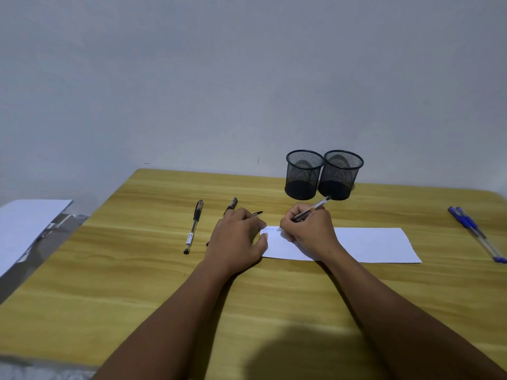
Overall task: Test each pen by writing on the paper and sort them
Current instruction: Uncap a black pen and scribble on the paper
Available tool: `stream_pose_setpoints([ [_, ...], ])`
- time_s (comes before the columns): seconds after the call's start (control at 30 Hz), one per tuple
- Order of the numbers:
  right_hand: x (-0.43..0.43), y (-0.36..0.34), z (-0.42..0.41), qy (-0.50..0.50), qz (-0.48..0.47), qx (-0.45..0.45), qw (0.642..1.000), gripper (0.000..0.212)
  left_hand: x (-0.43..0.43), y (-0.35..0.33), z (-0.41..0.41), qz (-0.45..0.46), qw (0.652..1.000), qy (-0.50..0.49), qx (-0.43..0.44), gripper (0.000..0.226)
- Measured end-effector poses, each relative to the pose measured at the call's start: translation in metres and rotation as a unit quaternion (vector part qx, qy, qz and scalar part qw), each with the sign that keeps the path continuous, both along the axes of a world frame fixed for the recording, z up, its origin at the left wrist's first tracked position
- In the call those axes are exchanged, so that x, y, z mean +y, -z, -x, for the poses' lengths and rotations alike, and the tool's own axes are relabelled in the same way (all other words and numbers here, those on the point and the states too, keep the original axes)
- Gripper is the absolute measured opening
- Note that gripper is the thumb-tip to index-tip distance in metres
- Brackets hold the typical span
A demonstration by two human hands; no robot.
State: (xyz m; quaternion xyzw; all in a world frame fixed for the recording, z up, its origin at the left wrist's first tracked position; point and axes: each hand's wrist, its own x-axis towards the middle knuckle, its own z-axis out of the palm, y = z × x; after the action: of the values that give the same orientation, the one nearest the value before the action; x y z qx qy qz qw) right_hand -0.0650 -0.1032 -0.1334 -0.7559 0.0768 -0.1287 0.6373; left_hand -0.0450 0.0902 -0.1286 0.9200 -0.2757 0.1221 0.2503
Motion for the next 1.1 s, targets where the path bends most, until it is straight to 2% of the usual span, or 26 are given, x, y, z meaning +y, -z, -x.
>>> stream_pose_setpoints([
  [0.53,-0.0001,0.0036,-0.0008,0.018,-0.006,-0.012,1.000,0.009,0.0003,-0.0008,-0.0001,-0.001,1.000,0.004,0.001,0.036],
  [0.83,0.0017,-0.0011,0.0049,0.019,0.024,-0.010,0.999,0.013,-0.0003,-0.0008,0.0002,0.003,1.000,0.004,-0.002,0.034],
  [1.1,0.0005,-0.0028,0.0055,0.037,0.032,0.001,0.999,0.007,-0.0005,-0.0009,0.0006,0.001,1.000,0.002,-0.006,0.034],
])
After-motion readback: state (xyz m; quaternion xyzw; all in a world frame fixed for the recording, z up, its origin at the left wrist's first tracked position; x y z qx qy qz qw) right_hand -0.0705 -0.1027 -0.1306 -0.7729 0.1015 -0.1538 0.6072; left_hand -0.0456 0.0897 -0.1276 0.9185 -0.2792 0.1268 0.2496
